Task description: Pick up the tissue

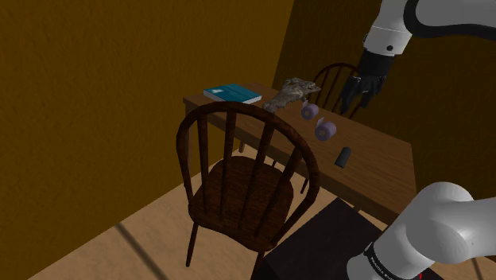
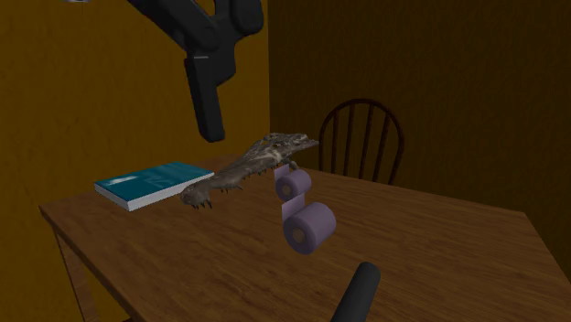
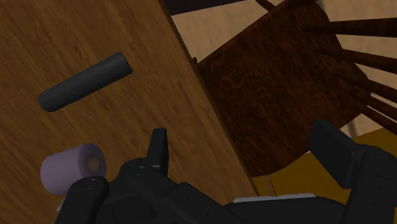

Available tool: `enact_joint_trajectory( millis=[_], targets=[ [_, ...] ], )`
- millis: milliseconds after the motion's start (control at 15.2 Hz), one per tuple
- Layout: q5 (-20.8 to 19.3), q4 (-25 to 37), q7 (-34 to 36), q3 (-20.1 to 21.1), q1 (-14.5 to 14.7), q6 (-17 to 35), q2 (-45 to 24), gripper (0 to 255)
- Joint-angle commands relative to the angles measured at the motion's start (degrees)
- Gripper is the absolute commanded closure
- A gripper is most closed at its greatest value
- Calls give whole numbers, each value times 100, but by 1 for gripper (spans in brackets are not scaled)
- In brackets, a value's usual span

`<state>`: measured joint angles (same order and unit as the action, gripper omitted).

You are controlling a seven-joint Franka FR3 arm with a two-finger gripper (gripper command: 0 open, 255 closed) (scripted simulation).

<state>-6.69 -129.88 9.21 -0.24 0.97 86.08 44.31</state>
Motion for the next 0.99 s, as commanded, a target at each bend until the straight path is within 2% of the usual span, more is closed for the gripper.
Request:
enact_joint_trajectory(
  millis=[0,330,528,726,924],
  targets=[
    [0,0,0,0,0,0,0,0],
    [-725,-1260,670,395,-274,1541,281,0],
    [-1254,-1875,1186,626,-533,2483,254,0],
    [-1900,-2357,1831,885,-919,3434,62,0],
    [-2723,-2671,2667,1226,-1496,4363,-297,0]
  ],
)
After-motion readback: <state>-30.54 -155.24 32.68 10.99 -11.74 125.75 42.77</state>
